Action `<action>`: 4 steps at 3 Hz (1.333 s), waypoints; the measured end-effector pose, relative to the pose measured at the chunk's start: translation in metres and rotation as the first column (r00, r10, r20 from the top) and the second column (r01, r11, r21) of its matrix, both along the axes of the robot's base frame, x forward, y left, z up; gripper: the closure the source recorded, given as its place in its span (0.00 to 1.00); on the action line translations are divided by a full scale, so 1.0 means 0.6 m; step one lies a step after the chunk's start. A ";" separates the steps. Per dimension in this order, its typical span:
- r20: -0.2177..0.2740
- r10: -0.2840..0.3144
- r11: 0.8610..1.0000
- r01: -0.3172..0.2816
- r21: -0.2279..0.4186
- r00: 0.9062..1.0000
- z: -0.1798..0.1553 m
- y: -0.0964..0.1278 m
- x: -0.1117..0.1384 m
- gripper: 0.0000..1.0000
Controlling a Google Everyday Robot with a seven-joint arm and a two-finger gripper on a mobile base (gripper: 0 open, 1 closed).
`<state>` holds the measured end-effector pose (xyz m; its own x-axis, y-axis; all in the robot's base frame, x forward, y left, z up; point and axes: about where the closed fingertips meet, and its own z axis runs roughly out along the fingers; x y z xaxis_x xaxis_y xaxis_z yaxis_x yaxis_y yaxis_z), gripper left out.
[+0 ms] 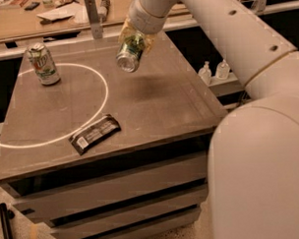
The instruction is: Place green can upright
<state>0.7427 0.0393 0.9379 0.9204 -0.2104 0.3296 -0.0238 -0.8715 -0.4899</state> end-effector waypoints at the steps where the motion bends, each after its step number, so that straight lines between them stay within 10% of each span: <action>1: 0.079 -0.025 0.997 0.019 0.075 0.997 0.017 -0.010 0.020 1.00; 2: 0.127 0.007 0.997 -0.018 0.081 0.992 0.015 -0.011 0.024 1.00; 3: 0.279 0.075 0.992 -0.101 0.080 0.957 0.027 -0.018 0.030 1.00; 4: 0.472 0.161 0.971 -0.226 0.083 0.867 0.025 -0.035 -0.015 1.00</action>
Offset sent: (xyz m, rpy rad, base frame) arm 0.0138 -0.0104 0.0119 0.0893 -0.1540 0.0275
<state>0.7336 0.0182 0.9531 0.6987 -0.1145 0.7062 0.3938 -0.7625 -0.5133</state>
